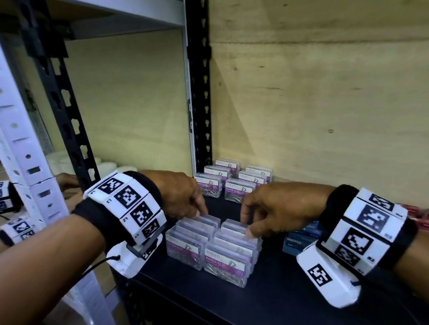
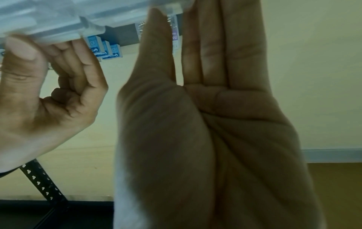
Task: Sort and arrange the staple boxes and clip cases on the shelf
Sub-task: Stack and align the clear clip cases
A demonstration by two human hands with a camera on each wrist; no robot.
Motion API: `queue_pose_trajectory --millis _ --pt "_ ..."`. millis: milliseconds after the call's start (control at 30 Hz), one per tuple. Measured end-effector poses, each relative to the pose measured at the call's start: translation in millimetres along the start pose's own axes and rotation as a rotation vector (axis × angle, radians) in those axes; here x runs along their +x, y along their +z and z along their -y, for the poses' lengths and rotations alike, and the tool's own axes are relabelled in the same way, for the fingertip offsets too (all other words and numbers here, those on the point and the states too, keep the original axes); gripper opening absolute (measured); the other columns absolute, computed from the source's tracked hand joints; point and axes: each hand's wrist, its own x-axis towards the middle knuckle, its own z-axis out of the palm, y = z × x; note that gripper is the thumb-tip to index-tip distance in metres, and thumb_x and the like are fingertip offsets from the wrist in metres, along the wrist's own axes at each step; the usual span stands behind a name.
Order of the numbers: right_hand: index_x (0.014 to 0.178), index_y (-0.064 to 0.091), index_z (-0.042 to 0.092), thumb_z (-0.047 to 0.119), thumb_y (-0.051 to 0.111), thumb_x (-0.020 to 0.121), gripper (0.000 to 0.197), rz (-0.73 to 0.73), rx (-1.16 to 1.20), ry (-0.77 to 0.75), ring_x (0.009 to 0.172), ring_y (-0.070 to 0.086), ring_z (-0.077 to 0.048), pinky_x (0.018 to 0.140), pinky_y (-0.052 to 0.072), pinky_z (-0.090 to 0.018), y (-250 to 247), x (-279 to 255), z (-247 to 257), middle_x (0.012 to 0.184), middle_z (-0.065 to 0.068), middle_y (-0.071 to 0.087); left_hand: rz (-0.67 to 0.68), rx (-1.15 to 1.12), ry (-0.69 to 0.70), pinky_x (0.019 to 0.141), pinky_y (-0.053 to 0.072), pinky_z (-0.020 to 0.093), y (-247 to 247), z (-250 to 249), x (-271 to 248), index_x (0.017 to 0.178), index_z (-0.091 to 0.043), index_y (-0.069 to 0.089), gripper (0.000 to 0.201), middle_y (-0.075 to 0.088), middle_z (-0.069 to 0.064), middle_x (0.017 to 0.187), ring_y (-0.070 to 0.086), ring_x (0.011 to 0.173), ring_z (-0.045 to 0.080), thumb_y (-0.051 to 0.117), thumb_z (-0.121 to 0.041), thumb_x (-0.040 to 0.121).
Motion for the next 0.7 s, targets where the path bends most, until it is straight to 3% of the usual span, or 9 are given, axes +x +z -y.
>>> queue_pose_trajectory --millis 467,700 --pt "0.112 0.062 0.029 0.045 0.066 0.09 0.027 -0.008 0.044 -0.024 0.076 0.068 -0.002 0.077 0.054 -0.024 2.3 0.2 -0.8 0.09 0.01 0.074 -0.005 -0.06 -0.031 0.097 0.051 0.034 -0.4 -1.4 -0.8 0.122 -0.041 0.063 0.027 0.069 -0.015 0.112 0.065 0.101 0.007 0.055 -0.033 0.097" --pt "0.114 0.061 0.026 0.045 0.066 0.09 0.031 0.01 0.076 -0.031 0.084 0.072 -0.011 0.077 0.056 -0.024 2.3 0.8 -1.1 0.093 0.006 0.075 -0.021 -0.082 -0.058 0.097 0.05 0.032 0.4 -2.8 -1.9 0.123 -0.038 0.063 0.028 0.069 -0.014 0.111 0.065 0.101 0.007 0.057 -0.033 0.096"
